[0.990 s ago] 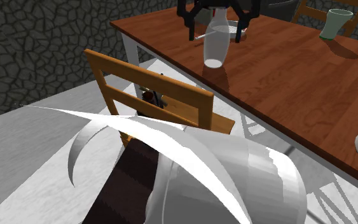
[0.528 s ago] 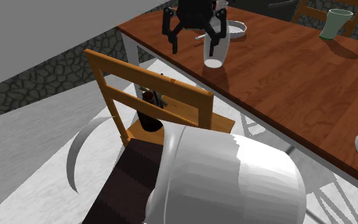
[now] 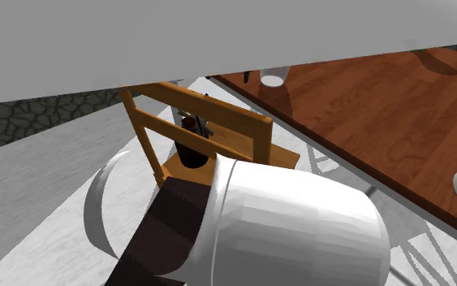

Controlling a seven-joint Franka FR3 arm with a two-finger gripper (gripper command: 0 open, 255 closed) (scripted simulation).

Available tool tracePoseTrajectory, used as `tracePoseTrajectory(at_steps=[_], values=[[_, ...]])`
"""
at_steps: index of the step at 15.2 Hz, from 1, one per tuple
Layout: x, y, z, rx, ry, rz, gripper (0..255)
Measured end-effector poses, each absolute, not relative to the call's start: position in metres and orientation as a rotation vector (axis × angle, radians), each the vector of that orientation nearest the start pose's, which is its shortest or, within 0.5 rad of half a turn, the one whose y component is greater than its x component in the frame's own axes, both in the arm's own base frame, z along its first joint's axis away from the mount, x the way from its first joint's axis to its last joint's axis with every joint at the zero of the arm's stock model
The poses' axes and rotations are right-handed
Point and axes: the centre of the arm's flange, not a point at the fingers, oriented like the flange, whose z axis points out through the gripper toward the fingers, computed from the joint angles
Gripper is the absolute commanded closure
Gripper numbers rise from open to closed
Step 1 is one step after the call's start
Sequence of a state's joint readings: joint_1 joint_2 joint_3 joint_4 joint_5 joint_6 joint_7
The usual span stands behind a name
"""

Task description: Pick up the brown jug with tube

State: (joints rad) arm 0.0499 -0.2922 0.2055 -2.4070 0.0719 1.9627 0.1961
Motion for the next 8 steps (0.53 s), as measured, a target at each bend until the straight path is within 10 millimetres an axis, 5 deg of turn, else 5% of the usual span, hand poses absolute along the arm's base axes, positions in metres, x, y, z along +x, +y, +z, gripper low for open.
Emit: tracePoseTrajectory(at_steps=[8], values=[[0.472, 0.171, 0.345, -3.152, 0.001, 0.217, 0]])
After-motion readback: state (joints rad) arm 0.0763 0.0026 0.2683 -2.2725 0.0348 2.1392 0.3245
